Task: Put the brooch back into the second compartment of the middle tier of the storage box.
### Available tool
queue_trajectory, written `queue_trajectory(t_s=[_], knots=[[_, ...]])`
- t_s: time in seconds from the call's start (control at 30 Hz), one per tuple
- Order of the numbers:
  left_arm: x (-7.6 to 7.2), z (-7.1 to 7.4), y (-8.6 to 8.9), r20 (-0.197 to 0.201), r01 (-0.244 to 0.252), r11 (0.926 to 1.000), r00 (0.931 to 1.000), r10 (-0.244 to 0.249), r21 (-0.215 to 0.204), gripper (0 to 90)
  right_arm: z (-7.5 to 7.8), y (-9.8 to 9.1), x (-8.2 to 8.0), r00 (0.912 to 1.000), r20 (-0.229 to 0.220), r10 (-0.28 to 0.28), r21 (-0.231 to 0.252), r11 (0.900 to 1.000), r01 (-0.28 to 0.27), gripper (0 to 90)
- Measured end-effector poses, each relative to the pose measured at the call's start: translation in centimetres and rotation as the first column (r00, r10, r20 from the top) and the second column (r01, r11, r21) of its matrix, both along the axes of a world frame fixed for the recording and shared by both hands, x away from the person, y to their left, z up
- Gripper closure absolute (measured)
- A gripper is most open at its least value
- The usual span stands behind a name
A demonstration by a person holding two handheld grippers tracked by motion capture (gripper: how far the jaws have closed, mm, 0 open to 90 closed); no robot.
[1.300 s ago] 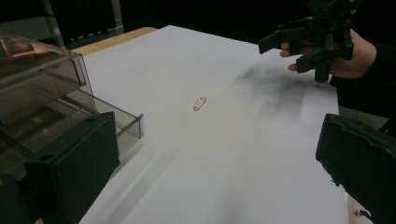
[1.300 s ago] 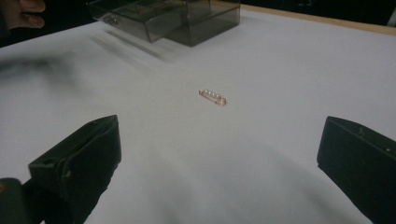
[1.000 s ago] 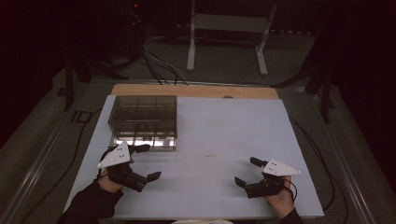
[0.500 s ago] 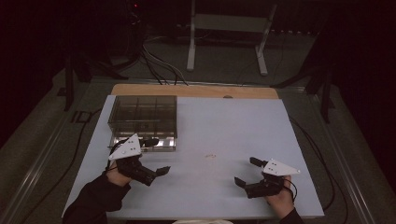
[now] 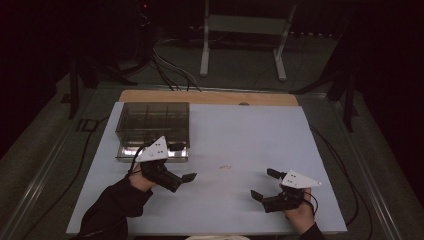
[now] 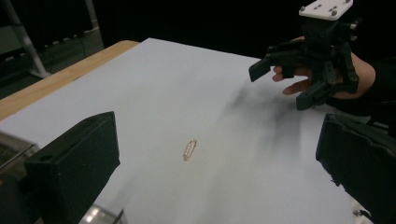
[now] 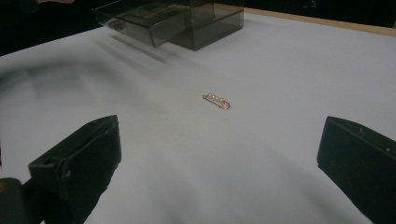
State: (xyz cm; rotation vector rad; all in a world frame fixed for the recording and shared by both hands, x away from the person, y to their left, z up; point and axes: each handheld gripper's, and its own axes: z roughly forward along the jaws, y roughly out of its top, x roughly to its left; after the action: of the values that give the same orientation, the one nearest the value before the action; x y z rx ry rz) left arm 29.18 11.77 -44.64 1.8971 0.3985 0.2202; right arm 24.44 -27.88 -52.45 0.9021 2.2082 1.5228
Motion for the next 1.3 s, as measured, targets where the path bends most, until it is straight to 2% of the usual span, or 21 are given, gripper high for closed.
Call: queue_trajectory(t_s=[0.13, 0.23, 0.47, 0.67, 0.73, 0.83, 0.93, 1.03, 1.17, 1.3], knots=[[0.6, -0.1, -1.1, -0.011, -0.008, 0.9999, 0.9999, 0.008, 0.012, 0.5, 0.1, 0.0, 0.0, 1.0, 0.0, 0.001, 0.008, 1.0, -0.001, 0.0], [1.0, -0.2, -1.8, -0.025, -0.013, 0.9999, 0.9996, 0.013, -0.005, 0.5, 0.1, 0.1, 0.0, 1.0, 0.0, 0.004, 0.006, 1.0, -0.004, 0.0], [1.6, -0.8, -3.6, -0.033, -0.001, 1.0, 0.9995, 0.001, 0.006, 0.5, 0.1, 0.1, 0.0, 1.0, 0.004, 0.007, 0.01, 0.9999, -0.007, 0.0], [2.4, -1.4, -5.0, -0.049, 0.015, 0.9998, 0.9987, -0.016, -0.009, 0.5, 0.1, 0.2, 0.0, 0.9999, 0.01, 0.011, 0.01, 0.9999, -0.011, 0.0], [2.8, -1.6, -5.4, -0.062, 0.021, 0.9994, 0.9978, -0.023, -0.029, 0.5, 0.1, 0.2, 0.0, 0.9999, 0.008, 0.011, 0.01, 0.9999, -0.011, 0.0], [3.1, -1.9, -6.1, -0.043, 0.024, 0.9984, 0.9987, -0.026, -0.051, 0.6, 0.2, 0.1, 0.0, 0.9999, 0.005, 0.009, 0.02, 0.9998, -0.009, 0.0], [3.5, -2.3, -6.9, -0.077, 0.047, 0.9969, 0.9957, -0.051, -0.063, 0.6, 0.2, 0.1, 0.0, 0.9999, 0.006, 0.01, 0.02, 0.9997, -0.01, 0.0], [3.8, -2.8, -7.9, -0.098, 0.058, 0.9981, 0.9934, -0.06, -0.022, 0.6, 0.1, 0.2, 0.0, 0.9999, 0.006, 0.013, 0.023, 0.9996, -0.013, 0.0], [4.4, -3.6, -8.9, -0.133, 0.061, 0.9978, 0.9891, -0.064, -0.025, 0.6, 0.2, 0.2, 0.0, 0.9999, 0.005, 0.015, 0.024, 0.9996, -0.015, 0.0], [4.8, -4.7, -9.7, -0.159, 0.063, 0.998, 0.9853, -0.063, -0.005, 0.6, 0.2, 0.1, 0.0, 0.9999, 0.006, 0.015, 0.025, 0.9996, -0.016, 0.0]])
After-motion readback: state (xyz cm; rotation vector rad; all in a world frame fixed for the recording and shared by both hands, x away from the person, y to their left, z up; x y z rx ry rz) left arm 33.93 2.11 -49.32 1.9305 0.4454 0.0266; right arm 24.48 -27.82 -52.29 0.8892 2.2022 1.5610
